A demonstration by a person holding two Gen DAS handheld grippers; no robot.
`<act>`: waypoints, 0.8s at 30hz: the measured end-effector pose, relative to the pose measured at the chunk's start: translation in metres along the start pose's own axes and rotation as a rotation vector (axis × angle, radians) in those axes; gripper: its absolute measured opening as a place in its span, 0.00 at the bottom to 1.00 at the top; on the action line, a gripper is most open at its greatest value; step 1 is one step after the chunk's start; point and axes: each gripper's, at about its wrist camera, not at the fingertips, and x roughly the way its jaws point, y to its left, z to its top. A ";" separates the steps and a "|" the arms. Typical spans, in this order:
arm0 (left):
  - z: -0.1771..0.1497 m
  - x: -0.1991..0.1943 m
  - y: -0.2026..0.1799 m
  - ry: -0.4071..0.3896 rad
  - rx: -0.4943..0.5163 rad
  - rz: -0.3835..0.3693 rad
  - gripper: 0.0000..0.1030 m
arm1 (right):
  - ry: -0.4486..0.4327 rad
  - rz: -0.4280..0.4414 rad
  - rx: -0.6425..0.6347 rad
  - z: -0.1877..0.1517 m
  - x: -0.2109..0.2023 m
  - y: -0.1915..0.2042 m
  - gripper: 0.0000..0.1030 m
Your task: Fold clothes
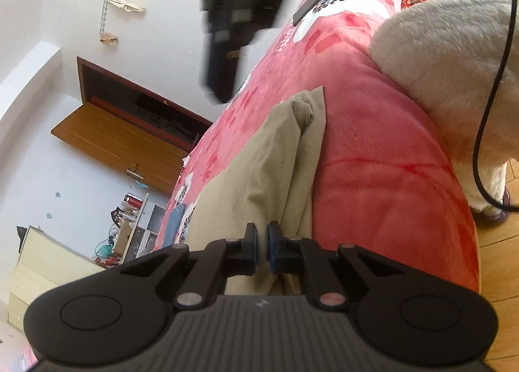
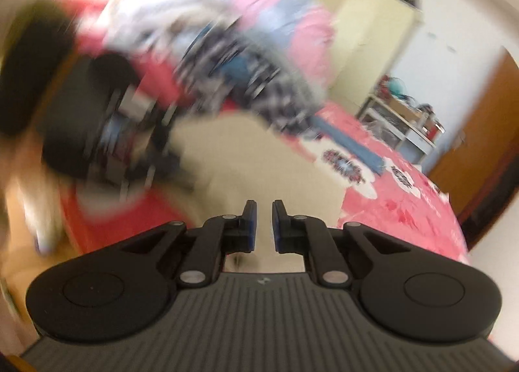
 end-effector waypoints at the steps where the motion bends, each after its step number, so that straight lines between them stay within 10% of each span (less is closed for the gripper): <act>1: 0.000 0.001 0.000 -0.001 -0.004 0.002 0.08 | 0.001 -0.002 0.052 0.001 0.005 0.001 0.09; 9: -0.006 -0.006 0.000 0.002 -0.077 -0.029 0.15 | 0.075 -0.058 0.515 -0.026 0.048 0.011 0.07; 24: -0.013 -0.033 0.094 0.035 -0.861 -0.161 0.41 | 0.027 -0.092 0.540 -0.031 0.042 0.019 0.08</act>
